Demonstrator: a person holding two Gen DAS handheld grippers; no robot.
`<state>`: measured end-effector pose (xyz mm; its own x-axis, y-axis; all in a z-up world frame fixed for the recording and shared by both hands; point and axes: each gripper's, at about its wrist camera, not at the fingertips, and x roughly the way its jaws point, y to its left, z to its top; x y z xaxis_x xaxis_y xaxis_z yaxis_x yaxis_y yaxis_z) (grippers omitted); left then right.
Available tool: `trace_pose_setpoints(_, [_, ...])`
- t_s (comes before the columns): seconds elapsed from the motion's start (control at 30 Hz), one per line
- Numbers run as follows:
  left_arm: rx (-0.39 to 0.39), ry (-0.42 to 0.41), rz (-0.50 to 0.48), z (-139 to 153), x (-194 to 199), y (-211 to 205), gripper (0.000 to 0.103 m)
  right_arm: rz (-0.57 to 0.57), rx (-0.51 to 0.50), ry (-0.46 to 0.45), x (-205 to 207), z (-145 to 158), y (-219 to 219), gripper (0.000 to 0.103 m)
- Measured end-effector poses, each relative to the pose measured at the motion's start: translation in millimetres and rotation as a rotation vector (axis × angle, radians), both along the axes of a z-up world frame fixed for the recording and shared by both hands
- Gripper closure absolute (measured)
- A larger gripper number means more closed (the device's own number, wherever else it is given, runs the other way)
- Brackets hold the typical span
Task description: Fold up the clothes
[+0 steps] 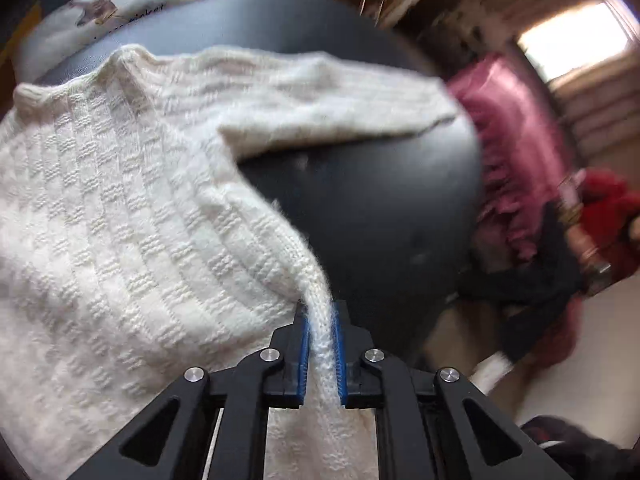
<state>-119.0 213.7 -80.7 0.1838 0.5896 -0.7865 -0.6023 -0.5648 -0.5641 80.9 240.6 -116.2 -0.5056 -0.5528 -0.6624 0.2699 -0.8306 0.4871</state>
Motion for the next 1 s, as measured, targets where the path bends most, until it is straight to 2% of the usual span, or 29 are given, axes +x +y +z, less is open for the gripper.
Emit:
trace_pose_setpoints(0.03, [0.138,-0.054,0.027,8.9,-7.7,-13.5,0.097,-0.013,-0.053,-0.018,0.9,-2.0,8.3,0.076])
trace_pose_setpoints(0.07, [0.235,-0.078,0.053,15.9,-13.0,-26.2,0.097,-0.025,-0.105,-0.036,1.8,-4.0,16.6,0.076])
trace_pose_setpoints(0.13, [0.313,-0.088,0.097,22.2,-20.2,-45.6,0.097,-0.051,-0.210,-0.072,3.6,-7.9,33.2,0.076])
trace_pose_setpoints(0.17, [0.288,-0.078,0.108,20.6,-21.2,-50.0,0.097,-0.063,-0.263,-0.090,4.5,-9.9,41.5,0.076])
trace_pose_setpoints(0.23, [0.233,-0.059,0.128,17.1,-22.8,-57.9,0.098,-0.148,-0.294,-0.126,7.6,-20.1,67.8,0.076])
trace_pose_setpoints(0.3, [0.103,-0.042,0.071,5.5,-12.5,-47.8,0.097,-0.225,-0.301,-0.165,9.0,-31.3,88.9,0.073])
trace_pose_setpoints(0.4, [-0.089,0.013,-0.055,-8.8,17.5,-24.8,0.096,-0.279,-0.303,-0.225,8.8,-45.2,106.5,0.072])
trace_pose_setpoints(0.47, [-0.185,0.056,-0.158,-14.9,43.5,-4.6,0.088,-0.291,-0.310,-0.271,7.8,-55.3,109.7,0.072])
trace_pose_setpoints(0.53, [-0.297,0.082,-0.228,-26.7,60.5,17.5,0.071,-0.269,-0.274,-0.296,6.1,-62.4,99.8,0.072])
trace_pose_setpoints(0.6, [-0.421,0.100,-0.272,-42.8,71.1,36.1,0.060,-0.243,-0.246,-0.307,5.3,-65.4,90.3,0.072])
trace_pose_setpoints(0.63, [-0.472,0.113,-0.285,-50.4,75.0,42.0,0.059,-0.231,-0.232,-0.310,5.3,-66.4,85.4,0.072])
trace_pose_setpoints(0.67, [-0.508,0.125,-0.298,-56.0,78.3,47.1,0.058,-0.219,-0.218,-0.313,5.2,-67.3,80.6,0.072])
trace_pose_setpoints(0.7, [-0.519,0.137,-0.310,-56.1,81.9,49.5,0.051,-0.210,-0.198,-0.310,5.2,-66.7,76.7,0.072])
trace_pose_setpoints(0.73, [-0.530,0.151,-0.322,-56.3,85.7,51.6,0.048,-0.202,-0.178,-0.307,5.2,-66.0,72.8,0.072])
trace_pose_setpoints(0.87, [-0.568,0.265,-0.363,-54.3,102.9,41.0,0.056,-0.188,-0.156,-0.274,7.2,-59.0,70.3,0.072])
trace_pose_setpoints(0.9, [-0.561,0.264,-0.344,-52.7,99.8,35.7,0.066,-0.197,-0.167,-0.271,7.6,-59.5,72.8,0.072])
trace_pose_setpoints(0.93, [-0.547,0.248,-0.304,-51.0,92.8,28.7,0.080,-0.207,-0.177,-0.268,7.9,-60.0,75.4,0.072])
trace_pose_setpoints(1.0, [-0.491,0.179,-0.220,-48.1,76.2,12.8,0.092,-0.227,-0.199,-0.263,8.6,-60.9,80.5,0.072])
